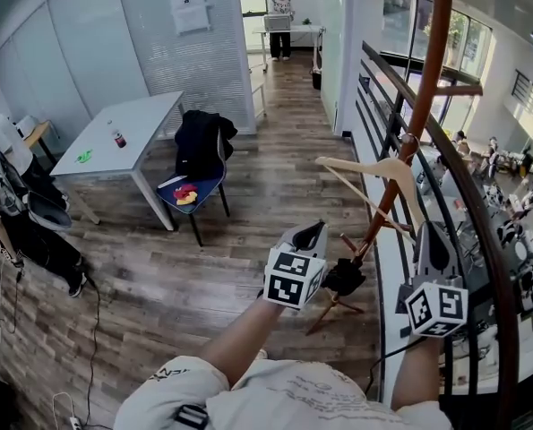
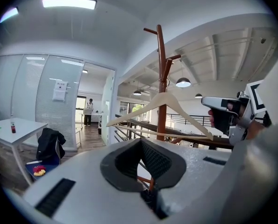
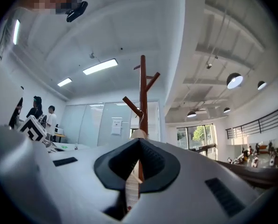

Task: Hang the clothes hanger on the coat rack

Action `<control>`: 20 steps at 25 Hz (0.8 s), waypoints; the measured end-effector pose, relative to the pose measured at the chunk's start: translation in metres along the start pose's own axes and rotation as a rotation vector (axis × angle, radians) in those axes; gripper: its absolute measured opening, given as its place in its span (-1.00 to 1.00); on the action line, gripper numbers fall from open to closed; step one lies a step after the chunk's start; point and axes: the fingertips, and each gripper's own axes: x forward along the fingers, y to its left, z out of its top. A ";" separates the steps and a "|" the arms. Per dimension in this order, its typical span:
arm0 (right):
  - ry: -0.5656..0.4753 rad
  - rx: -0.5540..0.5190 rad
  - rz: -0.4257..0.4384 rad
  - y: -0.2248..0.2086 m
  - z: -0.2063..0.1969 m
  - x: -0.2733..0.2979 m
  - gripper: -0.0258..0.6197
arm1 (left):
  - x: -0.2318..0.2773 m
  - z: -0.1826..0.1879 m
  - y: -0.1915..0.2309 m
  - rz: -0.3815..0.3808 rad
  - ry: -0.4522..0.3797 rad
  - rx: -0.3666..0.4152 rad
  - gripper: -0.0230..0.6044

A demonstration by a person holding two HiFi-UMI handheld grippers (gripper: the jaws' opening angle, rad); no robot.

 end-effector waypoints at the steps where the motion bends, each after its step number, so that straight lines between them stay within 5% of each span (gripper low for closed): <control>1: 0.015 0.015 0.000 0.004 -0.005 0.000 -0.92 | 0.001 0.002 -0.001 -0.002 -0.006 0.001 -0.94; 20: 0.141 0.074 0.021 0.034 -0.057 0.006 -0.92 | 0.002 0.010 -0.010 -0.012 -0.033 -0.002 -0.94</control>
